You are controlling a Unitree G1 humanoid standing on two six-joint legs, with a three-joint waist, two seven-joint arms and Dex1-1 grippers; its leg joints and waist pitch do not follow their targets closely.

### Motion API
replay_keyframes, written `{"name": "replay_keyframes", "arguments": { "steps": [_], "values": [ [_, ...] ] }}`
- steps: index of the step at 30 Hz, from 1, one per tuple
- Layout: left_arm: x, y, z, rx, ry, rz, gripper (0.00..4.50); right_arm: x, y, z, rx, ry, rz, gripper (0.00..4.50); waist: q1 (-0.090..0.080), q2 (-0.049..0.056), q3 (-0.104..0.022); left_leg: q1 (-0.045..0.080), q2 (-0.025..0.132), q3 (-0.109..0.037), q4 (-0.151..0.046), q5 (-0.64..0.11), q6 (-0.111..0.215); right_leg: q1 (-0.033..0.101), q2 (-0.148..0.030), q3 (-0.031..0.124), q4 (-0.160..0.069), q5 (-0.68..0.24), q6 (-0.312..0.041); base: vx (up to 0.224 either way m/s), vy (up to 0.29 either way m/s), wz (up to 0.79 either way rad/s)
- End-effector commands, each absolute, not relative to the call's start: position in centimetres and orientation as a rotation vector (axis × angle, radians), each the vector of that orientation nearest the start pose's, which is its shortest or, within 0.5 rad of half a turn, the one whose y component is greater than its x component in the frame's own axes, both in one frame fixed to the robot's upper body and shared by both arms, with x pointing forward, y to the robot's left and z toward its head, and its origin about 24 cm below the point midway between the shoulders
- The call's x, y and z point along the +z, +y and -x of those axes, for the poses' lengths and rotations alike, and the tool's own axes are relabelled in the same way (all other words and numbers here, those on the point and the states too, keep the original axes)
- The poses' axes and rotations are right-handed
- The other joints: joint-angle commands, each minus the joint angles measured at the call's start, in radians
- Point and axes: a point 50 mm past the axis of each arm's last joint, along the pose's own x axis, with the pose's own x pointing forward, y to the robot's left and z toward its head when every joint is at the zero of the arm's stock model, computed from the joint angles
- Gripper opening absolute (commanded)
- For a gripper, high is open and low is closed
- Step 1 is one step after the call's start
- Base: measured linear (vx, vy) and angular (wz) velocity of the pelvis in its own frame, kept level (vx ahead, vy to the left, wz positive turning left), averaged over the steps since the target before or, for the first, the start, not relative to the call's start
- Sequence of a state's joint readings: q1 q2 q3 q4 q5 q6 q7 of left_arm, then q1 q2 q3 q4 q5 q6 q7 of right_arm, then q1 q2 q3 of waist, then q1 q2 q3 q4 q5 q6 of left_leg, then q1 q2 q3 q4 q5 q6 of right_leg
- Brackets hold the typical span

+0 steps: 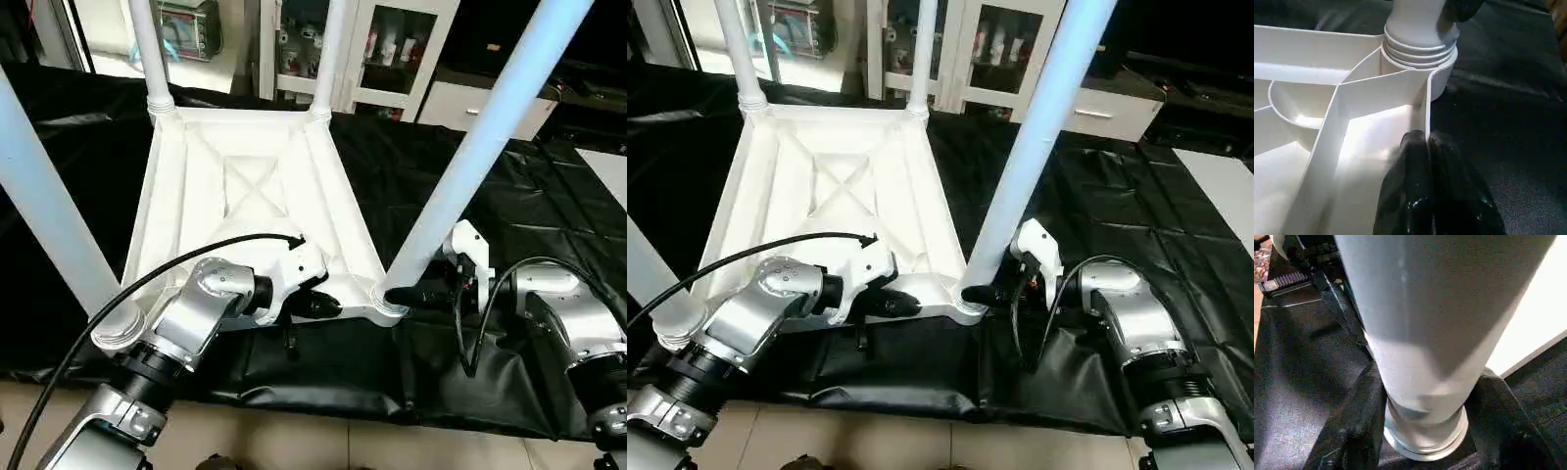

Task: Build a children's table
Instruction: Rotate leg to tighten

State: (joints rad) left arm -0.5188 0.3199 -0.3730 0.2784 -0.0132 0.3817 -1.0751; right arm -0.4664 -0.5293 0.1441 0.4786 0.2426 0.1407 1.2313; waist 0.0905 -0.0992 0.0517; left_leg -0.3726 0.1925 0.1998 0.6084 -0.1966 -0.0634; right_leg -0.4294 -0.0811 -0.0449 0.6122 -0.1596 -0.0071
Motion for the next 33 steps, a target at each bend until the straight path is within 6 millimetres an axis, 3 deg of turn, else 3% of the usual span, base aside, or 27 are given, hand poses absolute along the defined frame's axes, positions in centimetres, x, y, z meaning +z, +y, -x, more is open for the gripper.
{"name": "replay_keyframes", "arguments": {
  "steps": [1, 6, 8, 11, 13, 15, 17, 19, 21, 23, 25, 27, 29, 30, 33],
  "values": [
    [6.5, 8.0, -29.2, -1.382, 0.424, -0.353, 0.00, 6.1, -20.0, -29.9, 1.186, 0.374, 0.157, 1.96, -0.006, -0.011, -0.068, 0.016, 0.040, -0.013, -0.063, -0.113, 0.079, 0.057, -0.056, 0.034, -0.061, -0.189, -0.220, 0.000, 0.000, 0.00],
    [6.4, 8.0, -29.5, -1.348, 0.420, -0.347, 0.00, 5.1, -20.1, -30.0, 1.098, 0.393, 0.121, 1.88, -0.007, -0.006, -0.067, 0.016, 0.041, -0.014, -0.065, -0.128, 0.069, 0.054, -0.056, 0.034, -0.063, -0.214, -0.212, 0.000, 0.000, 0.00],
    [6.5, 7.9, -29.9, -1.306, 0.418, -0.337, 0.00, 4.6, -20.0, -30.2, 1.028, 0.400, 0.110, 1.88, -0.012, -0.006, -0.062, 0.017, 0.041, -0.016, -0.069, -0.168, 0.050, 0.052, -0.056, 0.033, -0.071, -0.268, -0.197, 0.000, 0.000, 0.00],
    [6.5, 7.3, -31.5, -1.130, 0.413, -0.297, 0.00, 3.2, -19.4, -31.2, 0.803, 0.427, 0.062, 1.88, -0.028, -0.007, -0.058, 0.022, 0.037, -0.022, -0.076, -0.264, 0.001, 0.048, -0.056, 0.029, -0.088, -0.413, -0.153, 0.000, 0.000, 0.00],
    [6.6, 6.9, -32.3, -1.043, 0.421, -0.258, 0.00, 2.7, -18.7, -31.7, 0.673, 0.431, 0.030, 1.88, -0.039, -0.009, -0.060, 0.018, 0.034, -0.028, -0.077, -0.272, -0.017, 0.052, -0.058, 0.027, -0.091, -0.448, -0.130, 0.000, 0.000, 0.00],
    [6.7, 6.6, -32.7, -0.998, 0.422, -0.242, 0.00, 2.4, -18.3, -31.9, 0.615, 0.436, 0.010, 1.88, -0.043, -0.009, -0.062, 0.017, 0.033, -0.029, -0.076, -0.272, -0.014, 0.051, -0.060, 0.027, -0.097, -0.466, -0.114, 0.000, 0.000, 0.00],
    [6.9, 5.8, -33.8, -0.872, 0.424, -0.205, 0.00, 1.8, -17.0, -32.8, 0.441, 0.450, -0.032, 1.87, -0.055, -0.009, -0.062, 0.016, 0.029, -0.029, -0.075, -0.276, -0.014, 0.045, -0.056, 0.025, -0.100, -0.484, -0.104, 0.000, 0.000, 0.00],
    [7.0, 5.3, -34.4, -0.804, 0.415, -0.186, 0.00, 1.7, -16.0, -33.2, 0.371, 0.445, -0.048, 1.87, -0.059, -0.009, -0.066, 0.009, 0.029, -0.032, -0.077, -0.250, -0.018, 0.052, -0.056, 0.023, -0.097, -0.457, -0.095, 0.000, 0.000, 0.00],
    [7.5, 4.5, -35.6, -0.671, 0.368, -0.195, 0.00, 2.0, -13.5, -34.0, 0.262, 0.417, -0.078, 1.87, -0.061, -0.006, -0.065, 0.015, 0.028, -0.028, -0.075, -0.258, -0.015, 0.040, -0.055, 0.026, -0.099, -0.437, -0.100, 0.000, 0.000, 0.00],
    [7.9, 4.2, -36.1, -0.606, 0.335, -0.206, 0.00, 2.3, -11.8, -34.3, 0.243, 0.403, -0.090, 1.87, -0.058, -0.010, -0.074, 0.016, 0.027, -0.027, -0.073, -0.219, -0.012, 0.046, -0.052, 0.027, -0.087, -0.336, -0.115, 0.000, 0.000, 0.00],
    [8.3, 4.1, -36.5, -0.579, 0.318, -0.204, 0.00, 2.7, -10.8, -34.5, 0.243, 0.387, -0.091, 1.87, -0.053, -0.009, -0.073, 0.014, 0.027, -0.022, -0.071, -0.192, 0.011, 0.050, -0.051, 0.028, -0.080, -0.261, -0.133, 0.000, 0.000, 0.00],
    [8.6, 4.1, -36.7, -0.559, 0.305, -0.191, 0.00, 3.2, -10.1, -34.9, 0.233, 0.371, -0.095, 1.86, -0.051, -0.018, -0.076, 0.013, 0.025, -0.017, -0.067, -0.137, 0.041, 0.052, -0.050, 0.030, -0.070, -0.175, -0.159, 0.000, 0.000, 0.00],
    [8.7, 4.1, -36.9, -0.553, 0.301, -0.193, 0.00, 3.4, -10.0, -35.0, 0.227, 0.364, -0.092, 1.86, -0.047, -0.017, -0.077, 0.010, 0.024, -0.017, -0.066, -0.109, 0.055, 0.059, -0.053, 0.030, -0.065, -0.151, -0.167, 0.000, 0.000, 0.00],
    [8.7, 4.2, -36.9, -0.551, 0.301, -0.194, 0.00, 3.5, -9.9, -35.0, 0.227, 0.360, -0.091, 1.86, -0.045, -0.016, -0.079, 0.010, 0.024, -0.014, -0.064, -0.071, 0.079, 0.059, -0.053, 0.031, -0.060, -0.105, -0.177, 0.000, 0.000, 0.00],
    [8.4, 4.6, -37.1, -0.541, 0.305, -0.207, 0.00, 3.9, -9.5, -35.2, 0.264, 0.319, -0.103, 1.86, -0.041, -0.018, -0.078, 0.011, 0.024, -0.012, -0.063, -0.070, 0.096, 0.058, -0.052, 0.031, -0.060, -0.100, -0.186, 0.000, 0.000, 0.00]
  ]
}}
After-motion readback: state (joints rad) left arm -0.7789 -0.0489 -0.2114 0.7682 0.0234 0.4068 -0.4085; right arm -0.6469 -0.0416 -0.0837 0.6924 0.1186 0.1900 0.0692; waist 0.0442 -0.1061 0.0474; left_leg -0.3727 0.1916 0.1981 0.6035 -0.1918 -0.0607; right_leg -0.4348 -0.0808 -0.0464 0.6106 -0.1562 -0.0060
